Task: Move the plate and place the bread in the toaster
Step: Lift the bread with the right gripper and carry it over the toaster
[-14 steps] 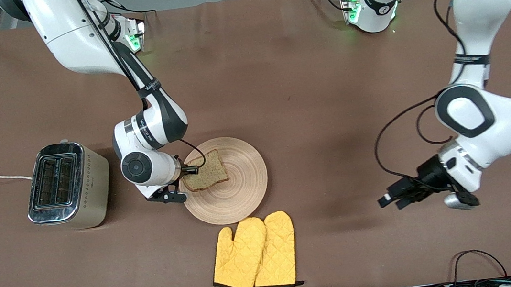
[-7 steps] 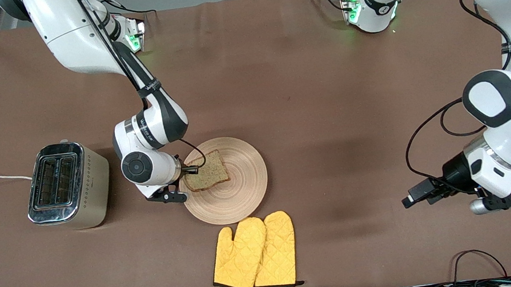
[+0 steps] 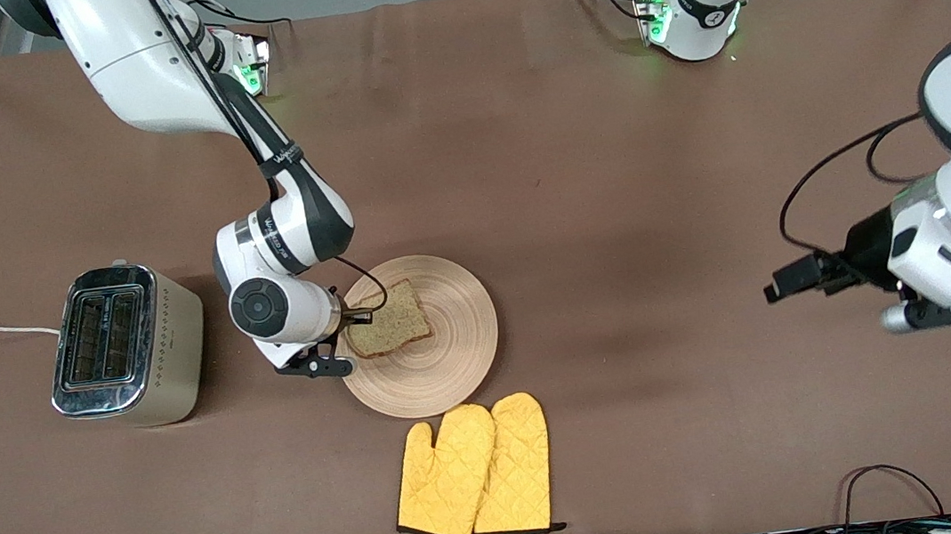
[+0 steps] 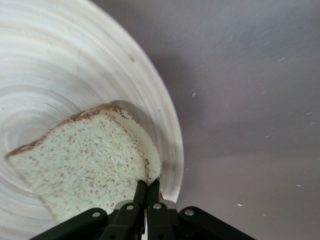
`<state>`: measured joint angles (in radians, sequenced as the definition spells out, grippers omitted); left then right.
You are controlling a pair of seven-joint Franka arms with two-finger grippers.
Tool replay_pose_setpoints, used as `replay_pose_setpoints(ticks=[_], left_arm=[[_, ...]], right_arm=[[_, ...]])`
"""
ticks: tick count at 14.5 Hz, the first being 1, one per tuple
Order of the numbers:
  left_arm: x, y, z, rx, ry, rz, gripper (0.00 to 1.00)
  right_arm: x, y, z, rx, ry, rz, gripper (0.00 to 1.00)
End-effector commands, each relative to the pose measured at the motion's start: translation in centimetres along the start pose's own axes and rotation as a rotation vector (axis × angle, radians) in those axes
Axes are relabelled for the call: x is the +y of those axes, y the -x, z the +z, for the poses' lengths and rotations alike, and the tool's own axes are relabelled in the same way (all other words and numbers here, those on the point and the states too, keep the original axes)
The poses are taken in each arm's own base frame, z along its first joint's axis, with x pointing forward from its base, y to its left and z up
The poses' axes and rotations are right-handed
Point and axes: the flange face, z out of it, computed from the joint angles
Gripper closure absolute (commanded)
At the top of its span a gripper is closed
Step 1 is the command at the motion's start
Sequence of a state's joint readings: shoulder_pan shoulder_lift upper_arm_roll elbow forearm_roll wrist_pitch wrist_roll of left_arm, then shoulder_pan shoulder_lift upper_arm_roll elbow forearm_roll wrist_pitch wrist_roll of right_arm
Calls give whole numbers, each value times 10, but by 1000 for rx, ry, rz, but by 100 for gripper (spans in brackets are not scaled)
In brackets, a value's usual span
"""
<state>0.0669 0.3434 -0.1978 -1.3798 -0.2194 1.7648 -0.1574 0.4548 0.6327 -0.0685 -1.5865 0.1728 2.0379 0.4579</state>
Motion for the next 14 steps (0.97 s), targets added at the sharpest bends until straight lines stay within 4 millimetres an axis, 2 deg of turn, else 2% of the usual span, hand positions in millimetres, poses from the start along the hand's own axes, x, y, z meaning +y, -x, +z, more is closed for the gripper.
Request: replay_pose_setpoints(ticks=[1,3,6,8,11,12,14], left_arm=[[-12,30,-47,-6,-128,-2,0],[1,52,-68,-17,-232,42,0],[-6,72,-98,0,-258,22,0],[-15,80,-112,19,-265,3,0],[-14,96,-126,-3,-273,3,0],[-15,102,-132,-9,-274,4,0],[-18,104,-138,-1,-289,-15,0]], right_arm=[[10,-4,-66,6,65,-8,100],[10,0,-90,-3,171,-35,100],[27,2,-132,46,300,-51,100],[39,5,-147,64,417,-49,100],[34,18,-160,138,664,-82,100],[34,23,-176,183,715,-83,100],[43,23,-185,217,807,-64,100]])
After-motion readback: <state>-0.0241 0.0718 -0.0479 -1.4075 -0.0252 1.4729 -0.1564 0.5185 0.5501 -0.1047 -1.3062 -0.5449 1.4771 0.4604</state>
